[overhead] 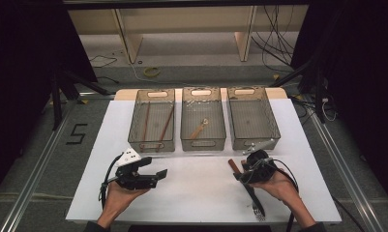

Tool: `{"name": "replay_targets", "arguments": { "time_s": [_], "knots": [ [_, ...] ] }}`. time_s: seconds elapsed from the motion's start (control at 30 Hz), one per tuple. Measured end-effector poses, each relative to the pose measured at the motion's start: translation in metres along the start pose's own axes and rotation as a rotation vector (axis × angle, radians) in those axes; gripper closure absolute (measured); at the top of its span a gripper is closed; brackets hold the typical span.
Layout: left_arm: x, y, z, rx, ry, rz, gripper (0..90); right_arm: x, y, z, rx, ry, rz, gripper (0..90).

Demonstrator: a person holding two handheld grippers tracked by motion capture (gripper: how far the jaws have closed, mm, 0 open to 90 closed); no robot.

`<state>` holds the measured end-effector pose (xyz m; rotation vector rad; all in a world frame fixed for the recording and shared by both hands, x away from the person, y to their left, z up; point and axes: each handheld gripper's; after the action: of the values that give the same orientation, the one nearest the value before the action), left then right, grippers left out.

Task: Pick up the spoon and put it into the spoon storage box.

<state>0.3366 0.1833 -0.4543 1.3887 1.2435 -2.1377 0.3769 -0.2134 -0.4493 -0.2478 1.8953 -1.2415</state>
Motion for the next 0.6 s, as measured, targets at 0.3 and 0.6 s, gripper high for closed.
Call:
{"name": "replay_targets", "arguments": {
  "time_s": [0.3,0.6],
  "knots": [
    [0.0048,-0.0051,-0.0015,-0.004,-0.003,0.018,19.4,-0.001,0.004,0.0004,-0.007,0.0,-0.032,49.8],
    [0.008,-0.0065,-0.002,-0.004,-0.005,0.027,19.0,-0.0024,0.009,0.0001,-0.007,-0.006,-0.058,53.8]
  ]
}}
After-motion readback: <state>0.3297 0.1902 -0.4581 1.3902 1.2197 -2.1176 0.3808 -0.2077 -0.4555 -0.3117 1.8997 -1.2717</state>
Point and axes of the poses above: each handheld gripper's, and its own axes: y roughly forward along the jaws, x roughly out of its underside, z roughly to its right, and after that the axes turned 5 degrees about -x, right-handed
